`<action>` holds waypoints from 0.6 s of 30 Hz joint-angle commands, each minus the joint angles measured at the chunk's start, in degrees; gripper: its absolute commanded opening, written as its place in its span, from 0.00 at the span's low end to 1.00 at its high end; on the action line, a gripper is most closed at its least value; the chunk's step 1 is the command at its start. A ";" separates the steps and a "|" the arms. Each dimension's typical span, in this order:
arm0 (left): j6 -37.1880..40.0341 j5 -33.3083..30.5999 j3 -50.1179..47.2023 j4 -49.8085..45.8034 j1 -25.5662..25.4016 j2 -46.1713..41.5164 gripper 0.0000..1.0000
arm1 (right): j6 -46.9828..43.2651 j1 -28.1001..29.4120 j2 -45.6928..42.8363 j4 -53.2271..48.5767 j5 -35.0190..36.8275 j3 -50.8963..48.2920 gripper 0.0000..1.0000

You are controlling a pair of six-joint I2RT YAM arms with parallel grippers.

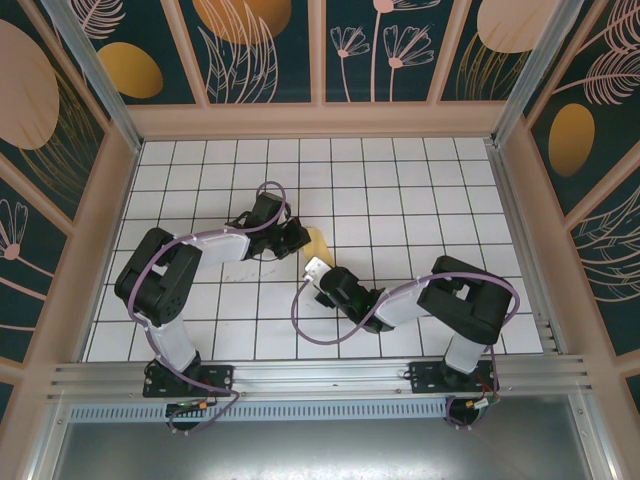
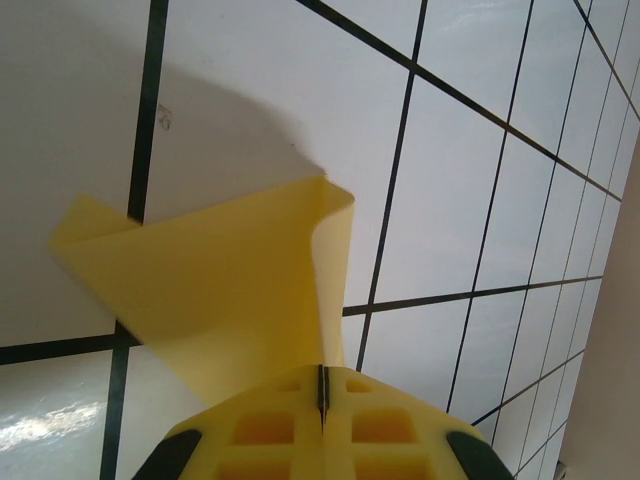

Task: Fold a paper plane with a square sheet of paper (pick it up from the middle)
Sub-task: Fold the wing for the fifth time at the center of the table.

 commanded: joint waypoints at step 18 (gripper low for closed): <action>1.39 -4.52 1.18 -4.28 0.42 -2.00 0.10 | 6.95 -1.47 -1.46 -0.57 -0.71 1.42 0.00</action>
